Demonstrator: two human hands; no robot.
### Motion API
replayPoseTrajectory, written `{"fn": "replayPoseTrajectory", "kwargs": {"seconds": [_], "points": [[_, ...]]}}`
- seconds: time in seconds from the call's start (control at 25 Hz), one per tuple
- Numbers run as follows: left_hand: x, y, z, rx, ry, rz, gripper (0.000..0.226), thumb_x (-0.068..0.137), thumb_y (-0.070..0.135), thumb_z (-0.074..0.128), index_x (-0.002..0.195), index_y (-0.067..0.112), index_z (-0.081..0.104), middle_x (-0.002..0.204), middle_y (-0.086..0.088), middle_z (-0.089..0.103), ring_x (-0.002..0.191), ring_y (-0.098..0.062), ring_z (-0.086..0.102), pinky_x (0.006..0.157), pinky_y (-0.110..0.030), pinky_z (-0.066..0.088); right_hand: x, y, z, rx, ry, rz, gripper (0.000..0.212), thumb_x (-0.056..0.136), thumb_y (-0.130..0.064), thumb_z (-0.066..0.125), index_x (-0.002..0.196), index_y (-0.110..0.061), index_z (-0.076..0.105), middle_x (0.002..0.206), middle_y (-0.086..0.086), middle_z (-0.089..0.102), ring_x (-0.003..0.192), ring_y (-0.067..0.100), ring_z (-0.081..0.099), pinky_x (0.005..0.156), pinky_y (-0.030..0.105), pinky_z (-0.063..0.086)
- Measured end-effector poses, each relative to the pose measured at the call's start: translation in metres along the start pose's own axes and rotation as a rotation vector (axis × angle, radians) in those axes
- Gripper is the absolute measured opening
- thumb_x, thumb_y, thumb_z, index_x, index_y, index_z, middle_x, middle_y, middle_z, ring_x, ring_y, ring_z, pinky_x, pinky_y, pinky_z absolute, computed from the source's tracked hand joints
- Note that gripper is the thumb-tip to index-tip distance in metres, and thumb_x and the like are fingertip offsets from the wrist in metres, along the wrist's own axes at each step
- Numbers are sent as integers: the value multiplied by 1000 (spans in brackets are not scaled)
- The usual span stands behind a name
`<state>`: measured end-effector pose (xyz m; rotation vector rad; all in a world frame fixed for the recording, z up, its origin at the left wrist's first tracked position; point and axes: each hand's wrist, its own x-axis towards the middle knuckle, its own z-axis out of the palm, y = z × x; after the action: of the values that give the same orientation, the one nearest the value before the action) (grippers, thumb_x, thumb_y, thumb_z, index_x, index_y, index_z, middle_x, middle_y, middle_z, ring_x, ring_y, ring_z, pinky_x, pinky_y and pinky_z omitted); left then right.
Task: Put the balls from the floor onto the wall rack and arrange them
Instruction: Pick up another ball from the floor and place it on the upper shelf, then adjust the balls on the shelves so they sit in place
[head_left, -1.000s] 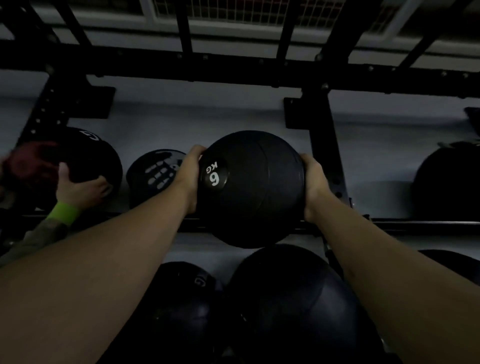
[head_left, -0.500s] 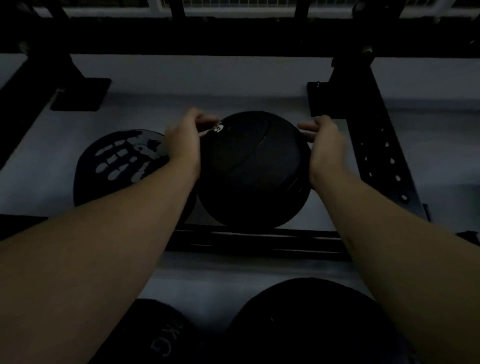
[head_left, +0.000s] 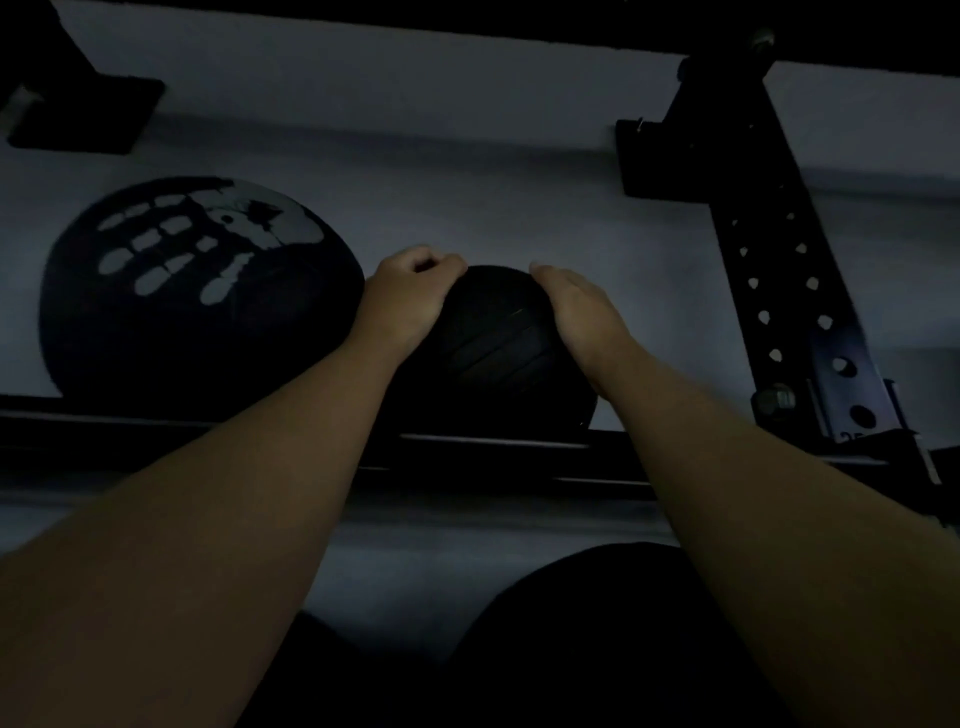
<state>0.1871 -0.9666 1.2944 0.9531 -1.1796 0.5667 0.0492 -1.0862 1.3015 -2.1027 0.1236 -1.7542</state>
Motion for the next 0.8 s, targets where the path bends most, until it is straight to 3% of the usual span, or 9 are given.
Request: {"fn": "replayPoseTrajectory", "kwargs": {"seconds": [0.08,0.2,0.28,0.4,0.52,0.64,0.8], "points": [[-2,3,0,-7,-12,9,28,92,41,65,100,18,79,97,7,76,91,-9,68,75,-20,50,-3,-3,-2,-9,11,4,28,102,-55,42,108,-36,61,101,-20,57,109,12,54,93,22,36],[-4,2,-1,18,-49,11,27,95,42,62,104,21,76,97,11,72,94,-8,67,76,-20,47,-9,-2,-3,-12,14,1,48,103,-56,41,96,-20,72,105,-4,70,108,21,64,101,34,46],[-5,4,-5,41,-105,-2,28,98,46,57,108,25,73,100,13,69,98,-9,65,78,-20,46,-15,-6,-3,23,23,5,57,105,-53,43,109,-5,74,112,10,74,110,26,68,101,36,49],[-13,11,-10,126,-214,7,40,105,50,43,128,26,65,117,11,64,114,-13,60,82,-17,43,-26,-16,-5,-36,5,13,61,110,-46,36,130,4,65,136,18,67,124,28,62,111,35,43],[-19,19,-18,256,-335,5,55,111,46,23,157,22,38,155,1,46,146,-18,40,114,-24,30,-37,-25,-6,-147,-80,55,63,111,-49,21,158,-13,41,166,13,39,147,23,42,124,32,23],[-27,25,-27,377,-385,1,58,112,45,18,164,19,23,170,-5,26,155,-21,27,118,-24,18,-50,-32,-7,-244,-136,135,74,104,-65,24,167,-28,17,175,12,16,158,34,24,130,49,18],[-37,26,-38,438,-400,19,60,110,46,27,164,19,23,170,-10,27,153,-27,32,121,-32,25,-66,-43,-8,-326,-143,149,83,99,-71,34,167,-30,10,175,13,10,157,38,26,128,48,25]]}}
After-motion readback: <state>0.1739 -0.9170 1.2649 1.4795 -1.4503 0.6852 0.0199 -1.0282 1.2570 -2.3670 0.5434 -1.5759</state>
